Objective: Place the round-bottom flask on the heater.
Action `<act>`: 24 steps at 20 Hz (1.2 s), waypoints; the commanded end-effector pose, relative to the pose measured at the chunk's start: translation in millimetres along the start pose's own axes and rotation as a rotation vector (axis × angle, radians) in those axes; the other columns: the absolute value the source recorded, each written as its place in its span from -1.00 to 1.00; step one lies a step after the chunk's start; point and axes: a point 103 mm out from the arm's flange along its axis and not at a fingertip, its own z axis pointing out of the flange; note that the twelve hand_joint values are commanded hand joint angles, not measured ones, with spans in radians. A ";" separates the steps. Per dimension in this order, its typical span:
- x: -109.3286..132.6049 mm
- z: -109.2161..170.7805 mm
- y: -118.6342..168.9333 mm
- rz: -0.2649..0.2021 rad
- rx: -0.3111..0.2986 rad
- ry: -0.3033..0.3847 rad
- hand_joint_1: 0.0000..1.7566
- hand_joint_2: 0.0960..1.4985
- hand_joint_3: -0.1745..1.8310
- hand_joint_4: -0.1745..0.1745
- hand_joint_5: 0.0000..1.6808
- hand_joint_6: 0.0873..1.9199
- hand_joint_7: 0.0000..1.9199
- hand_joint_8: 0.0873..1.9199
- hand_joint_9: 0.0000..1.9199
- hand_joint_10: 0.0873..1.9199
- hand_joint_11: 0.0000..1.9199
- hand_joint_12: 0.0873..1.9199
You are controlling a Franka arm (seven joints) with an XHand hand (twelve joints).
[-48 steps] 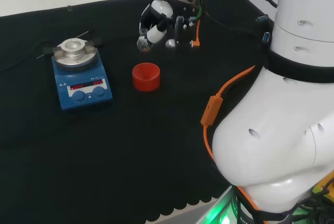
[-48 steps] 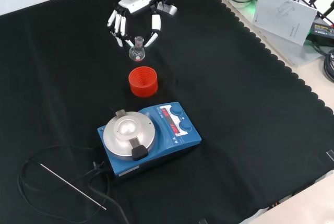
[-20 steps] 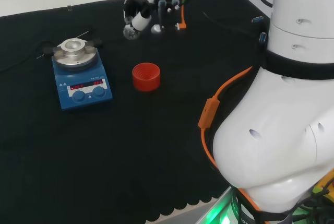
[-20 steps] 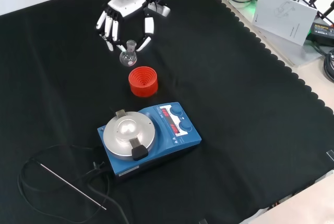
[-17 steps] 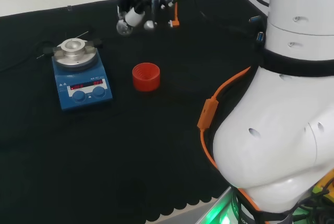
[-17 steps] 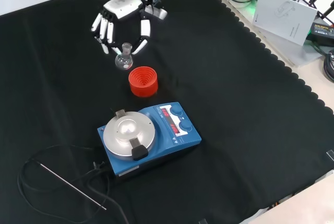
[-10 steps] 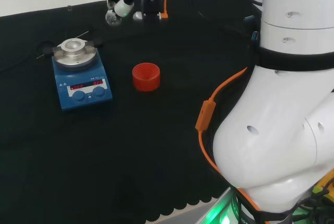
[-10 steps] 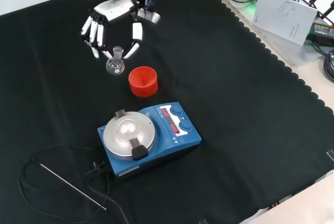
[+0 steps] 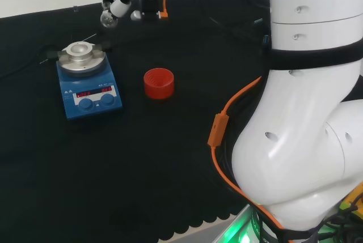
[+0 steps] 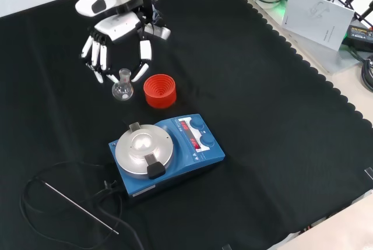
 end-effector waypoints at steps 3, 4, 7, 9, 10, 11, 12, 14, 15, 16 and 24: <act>34.4 11.4 10.1 -0.049 0.045 -0.004 0.30 -0.36 0.05 1.00 0.50 -0.24 -0.12 -0.56 0.01 -0.64 -0.44 0.25; 36.7 13.3 10.7 -0.051 0.050 -0.003 0.30 -0.36 0.05 1.00 0.50 -0.24 -0.12 -0.56 0.01 -0.64 -0.44 0.25; 44.0 20.4 13.2 -0.056 0.067 -0.010 0.30 -0.36 0.05 1.00 0.50 -0.24 -0.12 -0.56 0.01 -0.64 -0.44 0.25; 49.8 25.7 15.1 -0.064 0.077 -0.017 0.30 -0.36 0.05 1.00 0.50 -0.24 -0.12 -0.56 0.01 -0.64 -0.44 0.25; 52.4 28.5 16.1 -0.066 0.083 -0.016 0.30 -0.36 0.05 1.00 0.50 -0.24 -0.12 -0.56 0.01 -0.64 -0.44 0.25; 54.8 30.8 17.1 -0.067 0.088 -0.018 0.30 -0.37 0.05 1.00 0.50 -0.24 -0.12 -0.56 0.01 -0.64 -0.44 0.25; 57.1 32.8 18.0 -0.069 0.093 -0.018 0.30 -0.37 0.05 1.00 0.50 -0.24 -0.12 -0.56 0.01 -0.64 -0.44 0.25; 61.2 36.1 19.5 -0.075 0.101 -0.021 0.30 -0.37 0.05 1.00 0.50 -0.24 -0.12 -0.56 0.01 -0.64 -0.44 0.25; 63.2 37.7 20.4 -0.077 0.104 -0.023 0.30 -0.37 0.05 1.00 0.50 -0.24 -0.12 -0.56 0.01 -0.64 -0.44 0.25; 64.5 39.1 21.2 -0.078 0.106 -0.023 0.30 -0.37 0.05 1.00 0.50 -0.24 -0.13 -0.56 0.01 -0.64 -0.44 0.25; 71.0 52.1 28.2 -0.084 0.129 -0.028 0.30 -0.37 0.05 1.00 0.51 -0.24 -0.13 -0.57 0.01 -0.64 -0.44 0.25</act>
